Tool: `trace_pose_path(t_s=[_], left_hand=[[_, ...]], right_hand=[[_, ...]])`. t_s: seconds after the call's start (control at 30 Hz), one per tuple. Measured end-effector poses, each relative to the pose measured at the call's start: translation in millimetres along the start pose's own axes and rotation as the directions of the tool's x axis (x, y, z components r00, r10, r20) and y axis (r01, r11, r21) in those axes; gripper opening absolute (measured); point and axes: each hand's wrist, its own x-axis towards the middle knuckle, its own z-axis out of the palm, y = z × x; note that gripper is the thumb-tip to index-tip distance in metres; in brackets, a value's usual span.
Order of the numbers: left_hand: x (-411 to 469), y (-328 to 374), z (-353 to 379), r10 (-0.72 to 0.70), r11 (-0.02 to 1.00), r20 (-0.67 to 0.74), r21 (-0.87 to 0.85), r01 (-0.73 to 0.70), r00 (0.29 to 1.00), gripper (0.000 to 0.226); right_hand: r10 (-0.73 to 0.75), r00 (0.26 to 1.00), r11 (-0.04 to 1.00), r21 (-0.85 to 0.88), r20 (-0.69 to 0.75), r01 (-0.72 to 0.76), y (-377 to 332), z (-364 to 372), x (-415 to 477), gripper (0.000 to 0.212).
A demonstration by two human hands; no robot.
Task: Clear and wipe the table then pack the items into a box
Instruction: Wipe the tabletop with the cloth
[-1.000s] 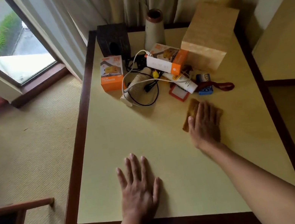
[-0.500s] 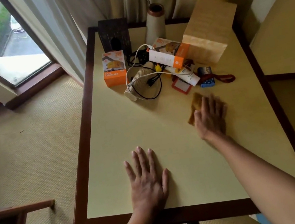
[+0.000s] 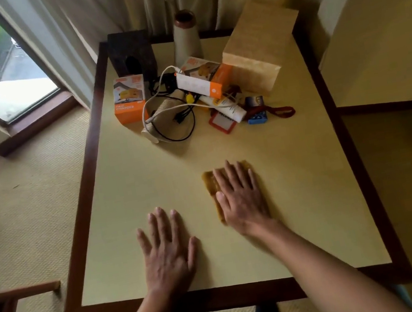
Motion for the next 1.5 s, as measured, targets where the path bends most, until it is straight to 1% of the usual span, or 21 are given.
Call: trace_pose_path(t_s=[0.1, 0.23, 0.37, 0.4, 0.47, 0.53, 0.6, 0.67, 0.7, 0.77, 0.87, 0.93, 1.0, 1.03, 1.07, 1.17, 1.23, 1.27, 1.33, 1.4, 1.5], left_hand=[[0.7, 21.3, 5.1, -0.013, 1.0, -0.022, 0.002, 0.013, 1.0, 0.084], [4.3, 87.1, 17.3, 0.091, 0.996, -0.027, -0.01, -0.091, 0.995, 0.087], [6.9, 139.8, 25.0, 0.089, 0.996, -0.006, -0.017, -0.089, 0.996, 0.08], [7.1, 148.8, 28.1, 0.064, 0.998, 0.001, -0.014, -0.064, 0.998, 0.078], [5.6, 156.5, 28.9, 0.032, 0.999, 0.015, -0.01, -0.032, 0.999, 0.077], [5.7, 156.4, 28.9, 0.025, 1.0, 0.018, 0.0, -0.025, 1.0, 0.077], [5.7, 155.9, 26.4, 0.019, 1.0, 0.026, -0.002, -0.019, 0.999, 0.077], [6.3, 157.7, 24.9, 0.015, 1.0, 0.049, 0.012, -0.015, 0.999, 0.078], [6.2, 159.4, 24.6, 0.011, 1.0, 0.058, 0.017, -0.012, 0.998, 0.079], [6.2, 160.6, 23.0, 0.012, 1.0, 0.045, 0.006, -0.012, 0.999, 0.079], [5.5, 161.3, 22.8, 0.016, 1.0, 0.036, 0.008, -0.016, 0.999, 0.079], [5.6, 160.5, 22.4, 0.018, 1.0, 0.042, 0.009, -0.018, 0.999, 0.079], [5.6, 159.9, 22.0, 0.017, 1.0, 0.051, 0.021, -0.018, 0.999, 0.08], [5.8, 159.4, 22.0, 0.016, 0.999, 0.053, 0.029, -0.017, 0.998, 0.08], [5.3, 159.9, 22.5, 0.016, 0.999, 0.051, 0.029, -0.017, 0.999, 0.08], [6.0, 158.5, 23.1, 0.02, 0.999, 0.046, 0.025, -0.021, 0.999, 0.08], [5.8, 158.4, 23.7, 0.017, 1.0, 0.048, 0.022, -0.018, 0.999, 0.08], [6.2, 158.5, 23.9, 0.016, 1.0, 0.05, 0.02, -0.017, 0.999, 0.081], [6.6, 158.7, 24.9, 0.015, 1.0, 0.05, 0.025, -0.016, 0.999, 0.081], [6.9, 158.3, 25.2, 0.012, 0.999, 0.046, 0.031, -0.014, 0.999, 0.08], [6.1, 159.3, 25.2, 0.014, 0.999, 0.037, 0.047, -0.016, 0.999, 0.079]], right_hand=[[0.126, 0.991, 0.992, -0.014, -0.048, -0.127, 81.5, -11.3, -15.8, 0.064], [0.317, 0.944, 0.948, 0.004, -0.094, -0.318, 196.2, -40.6, 17.8, 0.062], [0.458, 0.881, 0.889, 0.055, -0.114, -0.455, 233.2, -67.1, 77.7, 0.065], [0.46, 0.881, 0.888, 0.067, -0.113, -0.455, 228.9, -65.9, 87.0, 0.065], [0.396, 0.914, 0.918, 0.078, -0.092, -0.389, 207.6, -59.0, 84.8, 0.066], [0.243, 0.967, 0.969, 0.053, -0.071, -0.24, 181.8, -45.5, 51.6, 0.067], [0.052, 0.998, 0.998, 0.025, -0.03, -0.052, 160.9, -34.0, -4.9, 0.066], [-0.111, 0.992, 0.994, 0.001, 0.06, 0.111, 163.5, -29.2, -60.5, 0.064], [-0.149, 0.986, 0.989, -0.009, 0.074, 0.15, 178.3, -28.9, -77.8, 0.064], [-0.121, 0.992, 0.992, -0.022, 0.031, 0.122, 220.1, -37.0, -80.1, 0.061], [0.07, 0.996, 0.996, -0.046, -0.046, -0.072, 268.6, -51.2, -36.0, 0.059], [0.185, 0.978, 0.981, -0.034, -0.094, -0.189, 272.7, -55.1, -4.3, 0.061], [0.254, 0.96, 0.966, -0.023, -0.115, -0.258, 251.5, -51.3, 8.4, 0.064], [0.246, 0.963, 0.968, -0.014, -0.107, -0.249, 235.1, -46.1, 2.8, 0.065], [0.2, 0.975, 0.98, -0.004, -0.093, -0.201, 216.1, -39.4, -13.0, 0.065], [-0.042, 0.999, 0.999, 0.02, 0.017, 0.042, 171.2, -19.8, -103.8, 0.064], [-0.131, 0.991, 0.99, 0.05, 0.038, 0.129, 176.6, -12.6, -167.6, 0.063], [-0.124, 0.992, 0.991, 0.054, 0.028, 0.123, 191.8, -11.2, -186.5, 0.062], [-0.024, 1.0, 0.999, 0.03, -0.014, 0.024, 228.6, -13.0, -192.5, 0.061], [0.129, 0.99, 0.992, 0.012, -0.047, -0.129, 251.2, -17.7, -166.3, 0.061], [0.298, 0.949, 0.955, 0.036, -0.102, -0.295, 249.9, -19.4, -124.6, 0.062]])
